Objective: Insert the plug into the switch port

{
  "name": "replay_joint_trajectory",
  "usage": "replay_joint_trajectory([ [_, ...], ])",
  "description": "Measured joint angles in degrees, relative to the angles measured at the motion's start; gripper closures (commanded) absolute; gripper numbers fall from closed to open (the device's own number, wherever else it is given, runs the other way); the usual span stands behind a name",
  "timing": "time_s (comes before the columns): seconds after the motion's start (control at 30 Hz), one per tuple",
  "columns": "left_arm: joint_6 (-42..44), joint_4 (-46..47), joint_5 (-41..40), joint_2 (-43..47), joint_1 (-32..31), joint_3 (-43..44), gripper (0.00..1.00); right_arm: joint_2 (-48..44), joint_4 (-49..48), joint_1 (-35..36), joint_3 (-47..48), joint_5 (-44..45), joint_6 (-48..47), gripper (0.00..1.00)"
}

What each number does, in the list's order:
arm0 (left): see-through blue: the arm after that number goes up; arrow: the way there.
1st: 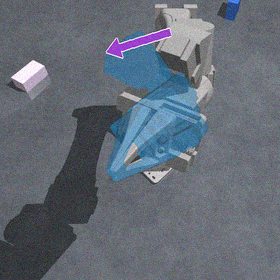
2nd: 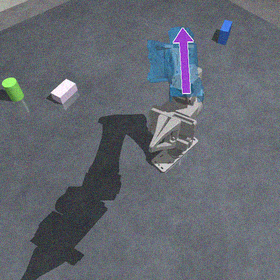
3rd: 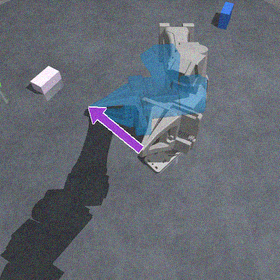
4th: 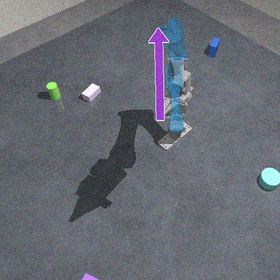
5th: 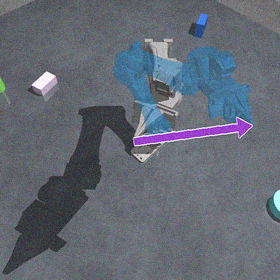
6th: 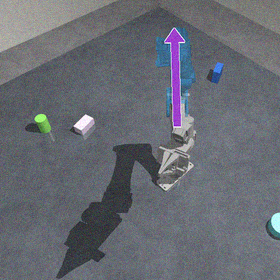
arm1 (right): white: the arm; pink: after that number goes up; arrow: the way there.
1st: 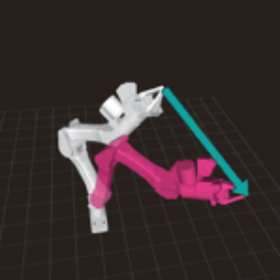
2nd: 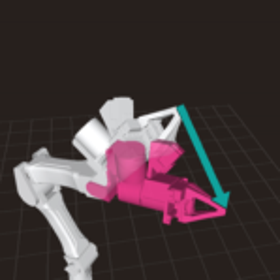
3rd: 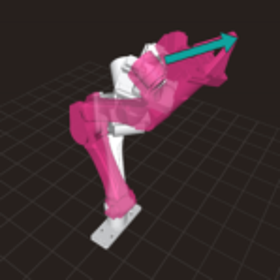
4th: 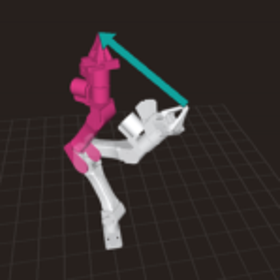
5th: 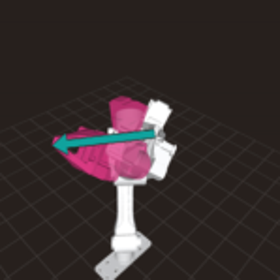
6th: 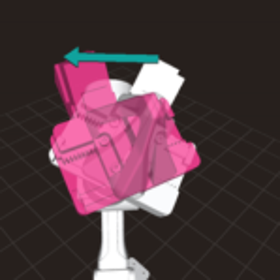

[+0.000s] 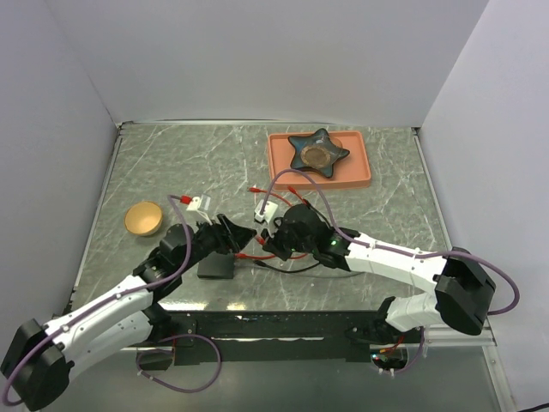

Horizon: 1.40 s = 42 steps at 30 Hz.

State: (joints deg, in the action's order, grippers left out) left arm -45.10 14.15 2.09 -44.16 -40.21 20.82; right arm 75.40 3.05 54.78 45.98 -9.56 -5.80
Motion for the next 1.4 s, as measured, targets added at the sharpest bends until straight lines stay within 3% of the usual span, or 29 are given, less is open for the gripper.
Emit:
replay_joint_trajectory([
  [0.17,0.4,2.9,4.5,-5.6,0.0,0.0,0.46,0.4,0.1,0.0,2.1,-0.4,0.3,1.0],
  [0.27,0.3,3.7,5.8,-7.5,0.0,0.1,0.67,0.4,-0.1,0.0,2.3,-0.4,0.4,1.0],
  [0.37,0.0,4.8,6.6,-8.1,-0.1,0.2,0.96,0.5,0.1,0.0,2.3,-0.3,0.4,1.0],
  [0.4,-0.1,5.2,6.8,-8.0,-0.3,0.3,0.99,0.5,0.1,0.0,2.4,-0.3,0.4,1.0],
  [0.5,-0.6,5.3,6.7,-7.3,-0.4,0.5,0.99,0.5,-0.3,0.0,2.4,0.1,0.6,0.99],
  [0.57,-0.7,5.3,6.5,-7.1,-0.4,0.5,0.99,0.5,-0.6,0.0,2.4,0.1,0.8,0.9],
  [0.73,-0.7,5.3,6.4,-7.1,-0.4,0.5,0.99,0.4,-0.9,0.0,2.4,0.3,1.5,1.0],
  [1.03,-0.7,6.1,6.2,-7.5,-0.4,0.5,0.99,0.4,-1.0,0.0,2.4,1.2,2.4,1.0],
  [1.07,-0.7,6.1,6.0,-7.5,-0.4,0.5,0.95,0.4,-1.1,0.0,2.4,1.4,2.4,1.0],
  [1.13,-0.7,6.1,5.7,-7.5,-0.4,0.5,0.76,0.4,-1.2,0.0,2.4,1.9,2.4,1.0],
  [1.17,-0.7,6.0,5.4,-7.5,-0.4,0.5,0.45,0.4,-1.2,0.0,2.4,2.2,2.5,1.0],
  [1.23,-0.3,4.9,4.2,-7.3,-0.4,0.5,0.26,0.6,-1.0,0.1,2.6,3.0,2.5,1.0],
  [1.33,-0.6,1.3,0.9,-6.0,-0.2,0.5,0.16,1.9,-0.6,0.1,3.2,4.6,2.8,1.0],
  [1.4,-0.8,-1.9,-1.8,-3.9,-0.2,0.5,0.16,3.8,-0.3,0.1,4.0,5.6,3.2,1.0],
])
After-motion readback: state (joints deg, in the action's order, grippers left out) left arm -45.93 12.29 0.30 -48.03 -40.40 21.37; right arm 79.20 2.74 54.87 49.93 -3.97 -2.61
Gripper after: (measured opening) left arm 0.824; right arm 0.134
